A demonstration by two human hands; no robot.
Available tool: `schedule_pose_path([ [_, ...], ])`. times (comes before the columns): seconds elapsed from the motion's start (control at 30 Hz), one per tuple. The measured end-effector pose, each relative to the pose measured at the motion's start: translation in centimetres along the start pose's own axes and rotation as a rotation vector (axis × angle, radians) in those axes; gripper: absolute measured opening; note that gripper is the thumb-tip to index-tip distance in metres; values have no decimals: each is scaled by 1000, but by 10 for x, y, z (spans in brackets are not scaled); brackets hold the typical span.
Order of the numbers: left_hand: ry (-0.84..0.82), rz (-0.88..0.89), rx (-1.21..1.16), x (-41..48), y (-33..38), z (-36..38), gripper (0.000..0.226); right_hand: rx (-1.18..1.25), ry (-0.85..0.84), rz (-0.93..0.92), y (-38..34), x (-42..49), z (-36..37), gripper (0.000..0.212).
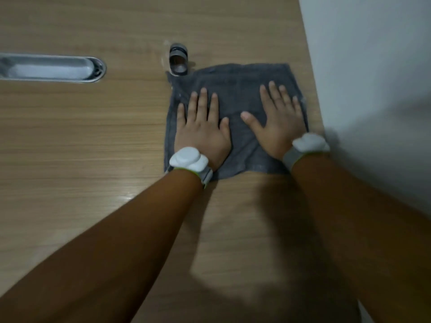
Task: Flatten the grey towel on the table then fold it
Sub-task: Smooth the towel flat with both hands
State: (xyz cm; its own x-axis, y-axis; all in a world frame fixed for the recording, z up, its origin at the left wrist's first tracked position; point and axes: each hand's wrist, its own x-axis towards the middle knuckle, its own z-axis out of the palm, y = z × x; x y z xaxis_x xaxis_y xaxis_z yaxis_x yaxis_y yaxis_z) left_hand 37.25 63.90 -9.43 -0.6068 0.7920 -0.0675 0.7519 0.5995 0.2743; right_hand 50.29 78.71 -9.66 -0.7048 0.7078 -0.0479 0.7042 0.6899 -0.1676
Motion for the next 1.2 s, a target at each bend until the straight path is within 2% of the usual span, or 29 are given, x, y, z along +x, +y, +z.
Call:
schedule_pose_path([
  [0.2, -64, -12, 27, -119, 40, 7, 67, 25, -46, 58, 14, -131, -13, 82],
  [0.37, -101, 19, 31, -141, 50, 16, 71, 10, -56, 238, -4, -152, -5, 80],
  [0.53, -73, 79, 53, -66, 43, 12, 71, -13, 20, 200, 9, -98, -6, 79],
  [0.67, -55, 56, 18, 25, 50, 9, 72, 2, 61, 169, 28, 0, -7, 87],
  [0.77, -56, 22, 9, 89, 47, 6, 72, -1, 24, 176, 36, 77, -7, 93],
  [0.9, -21, -1, 30, 162, 35, -9, 73, 14, 12, 171, 34, 159, -16, 91],
  [1.1, 113, 69, 90, 220, 22, 3, 74, 34, 144, 97, 39, 210, -16, 80],
  [1.2, 138, 72, 85, 232, 21, 5, 73, 24, 157, 93, 38, 220, -18, 80],
])
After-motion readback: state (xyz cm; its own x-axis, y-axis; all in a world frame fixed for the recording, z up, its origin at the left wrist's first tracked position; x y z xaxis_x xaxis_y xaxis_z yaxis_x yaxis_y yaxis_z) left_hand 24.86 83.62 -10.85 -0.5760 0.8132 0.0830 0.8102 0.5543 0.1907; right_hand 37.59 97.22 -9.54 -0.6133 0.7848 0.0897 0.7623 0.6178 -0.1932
